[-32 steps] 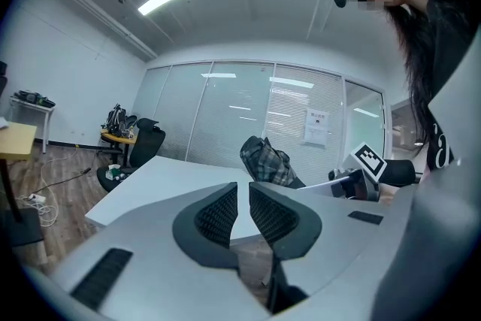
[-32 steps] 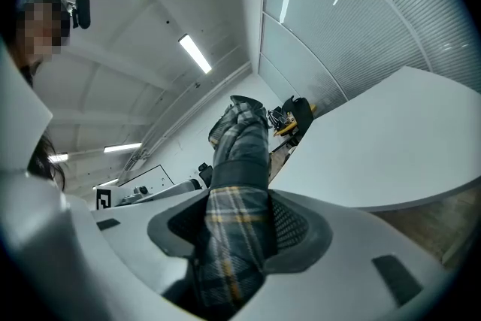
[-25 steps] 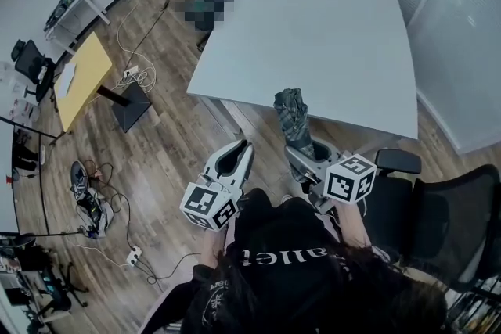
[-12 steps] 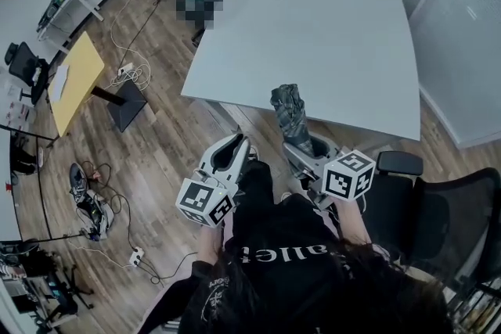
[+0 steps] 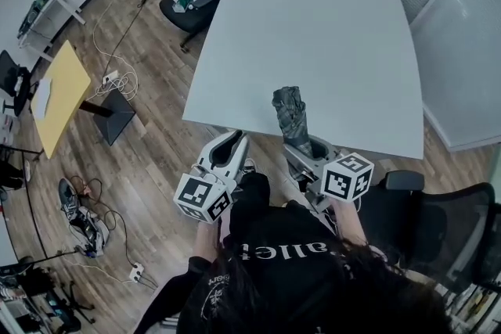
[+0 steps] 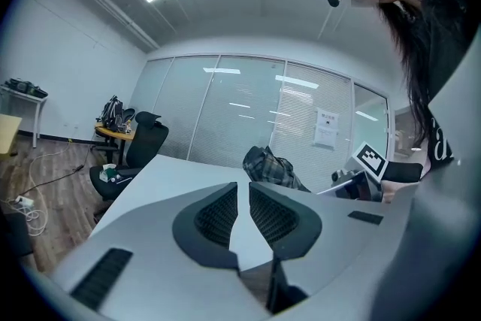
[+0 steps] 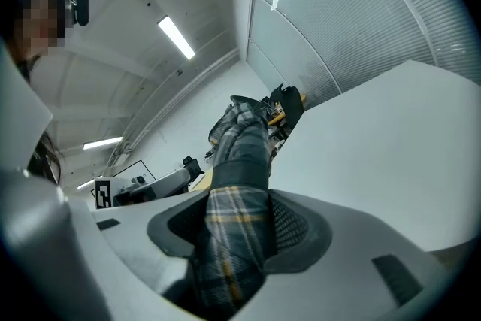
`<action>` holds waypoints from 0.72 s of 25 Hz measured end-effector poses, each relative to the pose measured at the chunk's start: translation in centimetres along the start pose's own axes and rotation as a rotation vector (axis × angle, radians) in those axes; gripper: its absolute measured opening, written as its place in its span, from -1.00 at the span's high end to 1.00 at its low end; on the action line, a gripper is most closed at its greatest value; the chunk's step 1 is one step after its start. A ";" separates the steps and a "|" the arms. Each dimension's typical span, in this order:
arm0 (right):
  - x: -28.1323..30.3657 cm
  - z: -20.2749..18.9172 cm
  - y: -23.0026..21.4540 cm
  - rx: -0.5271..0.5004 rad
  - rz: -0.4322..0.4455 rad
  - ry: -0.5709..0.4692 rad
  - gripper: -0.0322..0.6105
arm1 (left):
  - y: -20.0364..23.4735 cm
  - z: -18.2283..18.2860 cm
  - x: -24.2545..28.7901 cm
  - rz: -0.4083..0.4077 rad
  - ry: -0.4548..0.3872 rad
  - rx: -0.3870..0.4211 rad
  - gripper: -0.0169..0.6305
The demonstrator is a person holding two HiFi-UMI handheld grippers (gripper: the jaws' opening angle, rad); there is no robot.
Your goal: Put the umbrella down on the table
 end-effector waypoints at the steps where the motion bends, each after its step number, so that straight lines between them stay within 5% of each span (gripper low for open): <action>1: 1.2 0.3 0.1 0.008 -0.005 0.000 0.22 | 1.3 0.3 0.2 -0.003 0.004 -0.001 0.74; 18: 16.1 3.0 -0.1 0.026 -0.135 0.023 0.22 | 16.5 2.8 3.4 -0.115 0.041 -0.004 0.74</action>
Point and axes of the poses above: the fingertips, and each gripper's own axes: x forward along the fingers, y to its left, z out of its top, the point moved 6 cm from there along -x, backward along the fingers, and after that the axes turned 8 degrees about -y, right-handed, at the moved point
